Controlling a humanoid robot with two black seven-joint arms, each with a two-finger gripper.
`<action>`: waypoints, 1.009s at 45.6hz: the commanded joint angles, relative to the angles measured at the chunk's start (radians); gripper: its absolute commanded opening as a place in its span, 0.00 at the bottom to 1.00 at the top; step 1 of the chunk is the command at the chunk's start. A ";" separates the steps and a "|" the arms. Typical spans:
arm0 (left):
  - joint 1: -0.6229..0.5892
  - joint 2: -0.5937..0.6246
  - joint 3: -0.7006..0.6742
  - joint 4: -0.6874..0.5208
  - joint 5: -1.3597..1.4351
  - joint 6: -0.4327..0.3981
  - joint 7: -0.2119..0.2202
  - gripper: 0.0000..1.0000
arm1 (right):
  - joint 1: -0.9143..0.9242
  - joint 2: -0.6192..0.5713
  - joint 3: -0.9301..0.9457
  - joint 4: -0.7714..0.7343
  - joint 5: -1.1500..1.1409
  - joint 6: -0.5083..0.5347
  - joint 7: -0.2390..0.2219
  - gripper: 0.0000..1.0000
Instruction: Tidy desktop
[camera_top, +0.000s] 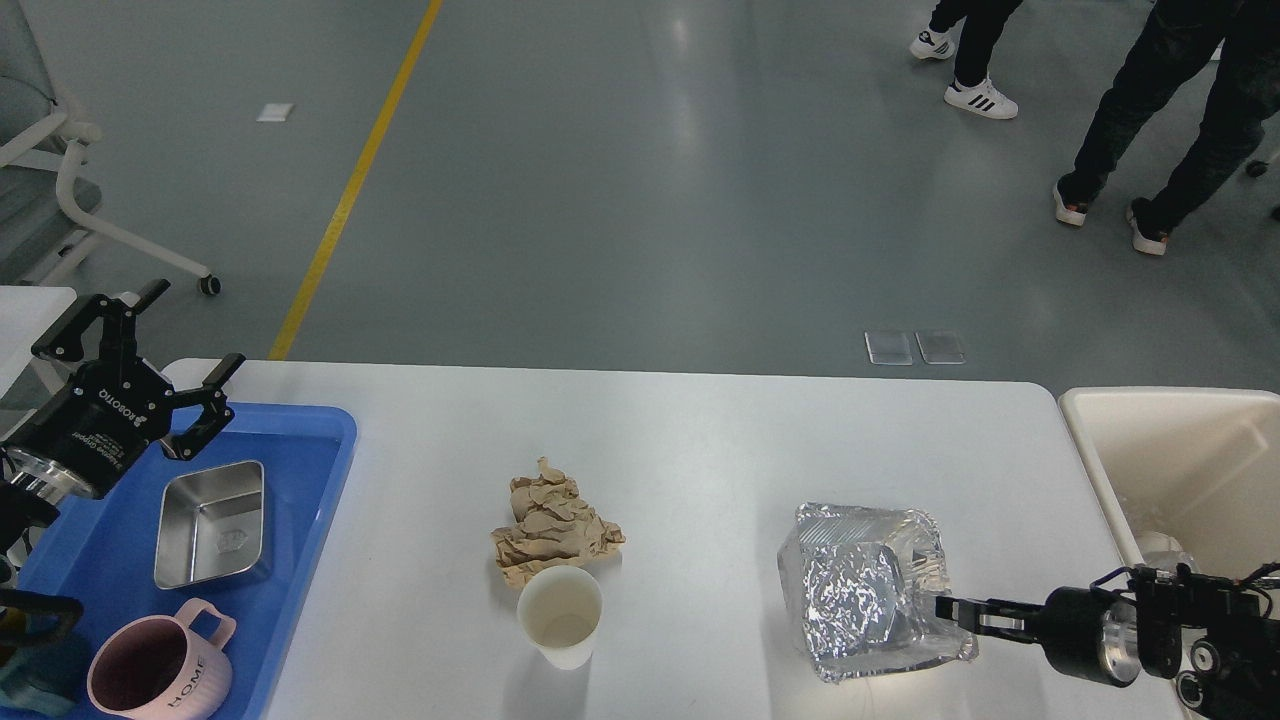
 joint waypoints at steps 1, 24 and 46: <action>0.000 0.001 -0.001 0.000 0.000 -0.003 0.000 0.97 | -0.009 0.027 0.002 -0.019 0.029 -0.002 0.000 0.00; 0.002 0.004 -0.018 0.000 0.000 -0.012 0.000 0.97 | -0.030 0.033 0.005 -0.025 0.160 0.002 0.000 0.53; 0.002 0.003 -0.018 0.000 0.000 -0.013 0.002 0.97 | -0.030 -0.108 0.005 0.070 0.339 0.013 -0.003 1.00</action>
